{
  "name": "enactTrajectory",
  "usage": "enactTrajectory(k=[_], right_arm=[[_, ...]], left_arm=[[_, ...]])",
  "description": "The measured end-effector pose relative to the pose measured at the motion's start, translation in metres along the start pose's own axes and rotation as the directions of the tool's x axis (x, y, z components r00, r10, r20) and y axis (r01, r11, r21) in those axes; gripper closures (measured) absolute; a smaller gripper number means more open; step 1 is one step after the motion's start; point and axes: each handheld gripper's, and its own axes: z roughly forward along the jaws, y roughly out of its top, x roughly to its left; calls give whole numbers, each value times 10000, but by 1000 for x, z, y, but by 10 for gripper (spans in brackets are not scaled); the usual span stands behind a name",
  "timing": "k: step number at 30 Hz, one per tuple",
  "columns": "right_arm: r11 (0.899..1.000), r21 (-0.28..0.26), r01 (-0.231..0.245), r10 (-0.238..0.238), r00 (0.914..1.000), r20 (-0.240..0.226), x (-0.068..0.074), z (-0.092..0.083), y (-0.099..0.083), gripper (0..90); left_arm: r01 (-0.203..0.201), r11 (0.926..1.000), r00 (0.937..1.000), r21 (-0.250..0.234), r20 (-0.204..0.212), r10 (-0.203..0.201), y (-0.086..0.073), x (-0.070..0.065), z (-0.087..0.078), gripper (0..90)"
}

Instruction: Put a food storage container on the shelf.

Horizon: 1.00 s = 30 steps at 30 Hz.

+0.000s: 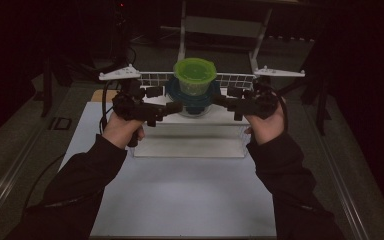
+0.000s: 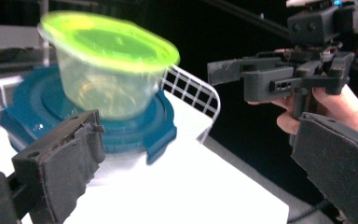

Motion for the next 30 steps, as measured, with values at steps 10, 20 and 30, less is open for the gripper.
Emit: enactTrajectory(k=[10,20,30], right_arm=[[9997,211,101,-100,9999,-83,-5,-4,-38,187],[9988,374,325,-312,9989,-347,-4,-7,-71,161],[9968,625,504,-474,9977,-491,-7,-9,-105,161]], left_arm=[[-552,9983,9981,172,297,547,-27,-13,1,13],[-962,9938,9937,550,623,927,-55,-24,4,13],[-1219,9884,9867,903,1189,1109,-91,-30,15,13]])
